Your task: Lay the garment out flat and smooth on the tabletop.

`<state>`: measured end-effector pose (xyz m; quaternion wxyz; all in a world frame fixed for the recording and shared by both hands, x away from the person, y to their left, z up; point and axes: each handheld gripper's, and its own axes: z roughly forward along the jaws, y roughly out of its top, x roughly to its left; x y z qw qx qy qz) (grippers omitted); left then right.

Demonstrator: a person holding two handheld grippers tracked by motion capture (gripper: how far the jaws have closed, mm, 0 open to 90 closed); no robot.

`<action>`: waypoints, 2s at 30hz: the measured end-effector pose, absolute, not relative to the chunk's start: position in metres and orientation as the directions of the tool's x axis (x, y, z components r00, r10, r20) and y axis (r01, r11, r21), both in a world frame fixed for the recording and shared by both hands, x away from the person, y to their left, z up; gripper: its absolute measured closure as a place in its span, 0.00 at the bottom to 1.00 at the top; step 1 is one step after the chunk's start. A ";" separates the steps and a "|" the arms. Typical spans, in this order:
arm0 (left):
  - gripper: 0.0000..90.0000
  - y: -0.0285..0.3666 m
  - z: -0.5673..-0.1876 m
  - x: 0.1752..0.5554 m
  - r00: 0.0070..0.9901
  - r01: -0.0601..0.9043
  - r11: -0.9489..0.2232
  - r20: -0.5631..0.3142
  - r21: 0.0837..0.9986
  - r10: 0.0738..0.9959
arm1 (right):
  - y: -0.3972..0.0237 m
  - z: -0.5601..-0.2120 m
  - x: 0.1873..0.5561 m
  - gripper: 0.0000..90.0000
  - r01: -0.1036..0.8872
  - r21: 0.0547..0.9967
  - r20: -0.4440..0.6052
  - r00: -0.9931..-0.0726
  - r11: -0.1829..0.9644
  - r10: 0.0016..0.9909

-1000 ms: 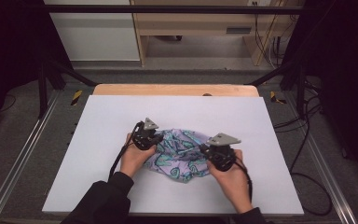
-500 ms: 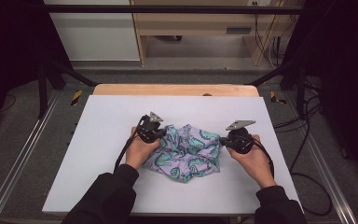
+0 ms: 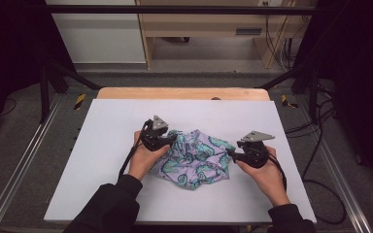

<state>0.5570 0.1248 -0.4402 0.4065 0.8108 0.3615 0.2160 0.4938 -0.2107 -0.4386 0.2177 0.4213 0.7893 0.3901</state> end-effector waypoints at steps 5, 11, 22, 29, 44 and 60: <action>0.45 0.131 -0.426 0.533 0.632 0.381 -0.392 0.073 0.837 0.772 | -0.206 -0.435 0.469 0.35 0.451 0.839 -0.021 -0.534 0.306 0.845; 0.32 0.138 -0.423 0.499 0.623 0.366 -0.350 0.053 0.862 0.780 | -0.204 -0.437 0.442 0.22 0.395 0.879 -0.036 -0.503 0.266 0.864; 0.50 0.104 -0.460 0.462 0.659 0.455 -0.396 -0.002 0.798 0.753 | -0.214 -0.458 0.425 0.20 0.362 0.916 0.003 -0.439 0.174 0.899; 0.56 0.092 -0.463 0.470 0.635 0.478 -0.387 -0.006 0.788 0.773 | -0.214 -0.465 0.422 0.19 0.375 0.908 -0.005 -0.438 0.188 0.899; 0.96 0.091 -0.473 0.487 0.610 0.492 -0.311 -0.068 0.813 0.789 | -0.213 -0.469 0.422 0.19 0.378 0.905 -0.009 -0.439 0.194 0.899; 1.00 0.153 -0.415 0.460 0.676 0.439 -0.407 0.004 0.801 0.737 | -0.218 -0.472 0.422 0.20 0.387 0.901 -0.012 -0.427 0.195 0.904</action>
